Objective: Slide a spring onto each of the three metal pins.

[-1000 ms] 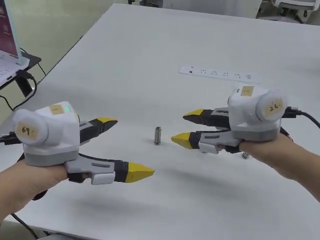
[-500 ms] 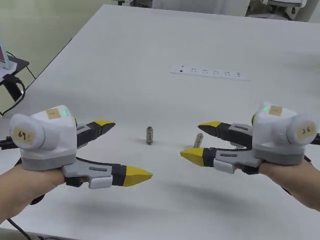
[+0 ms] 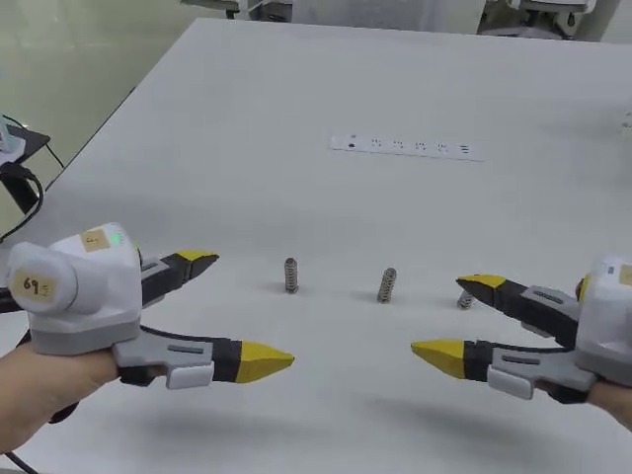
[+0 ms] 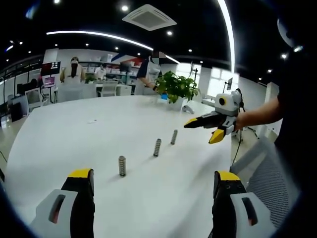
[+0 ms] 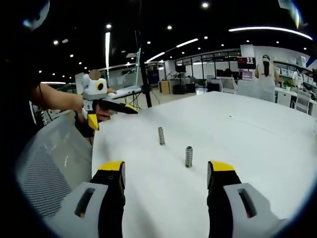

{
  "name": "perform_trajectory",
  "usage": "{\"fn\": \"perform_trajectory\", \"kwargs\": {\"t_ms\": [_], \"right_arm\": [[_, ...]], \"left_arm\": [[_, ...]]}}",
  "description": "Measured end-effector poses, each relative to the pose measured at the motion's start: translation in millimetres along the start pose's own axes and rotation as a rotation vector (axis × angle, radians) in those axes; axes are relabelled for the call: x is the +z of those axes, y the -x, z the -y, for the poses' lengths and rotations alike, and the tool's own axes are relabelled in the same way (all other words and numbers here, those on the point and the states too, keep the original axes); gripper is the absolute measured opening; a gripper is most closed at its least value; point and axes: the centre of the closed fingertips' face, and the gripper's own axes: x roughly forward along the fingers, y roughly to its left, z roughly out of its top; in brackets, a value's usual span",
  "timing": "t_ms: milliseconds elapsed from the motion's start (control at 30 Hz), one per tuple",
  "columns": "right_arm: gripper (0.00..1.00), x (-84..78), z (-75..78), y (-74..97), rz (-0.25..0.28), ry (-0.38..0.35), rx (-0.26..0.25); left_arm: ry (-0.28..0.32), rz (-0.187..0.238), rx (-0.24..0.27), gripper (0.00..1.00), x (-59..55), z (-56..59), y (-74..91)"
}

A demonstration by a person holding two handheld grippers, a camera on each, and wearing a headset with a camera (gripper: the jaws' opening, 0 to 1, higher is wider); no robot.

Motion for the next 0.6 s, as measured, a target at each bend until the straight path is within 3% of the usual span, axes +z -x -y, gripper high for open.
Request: {"fn": "perform_trajectory", "kwargs": {"t_ms": [267, 467, 600], "right_arm": [[0.73, -15.7, 15.5, 23.2, -0.01, -0.054, -0.087], [0.75, -27.0, 30.2, 42.7, -0.023, -0.084, -0.142], [0.77, -27.4, 29.1, 50.5, -0.024, -0.087, -0.157]], "left_arm": [[0.006, -0.009, -0.011, 0.98, -5.4, 6.4, -4.7], [0.028, -0.001, 0.003, 0.98, -10.5, 1.1, 0.5], [0.051, 0.013, 0.018, 0.98, -11.9, -0.6, 2.7]]}}
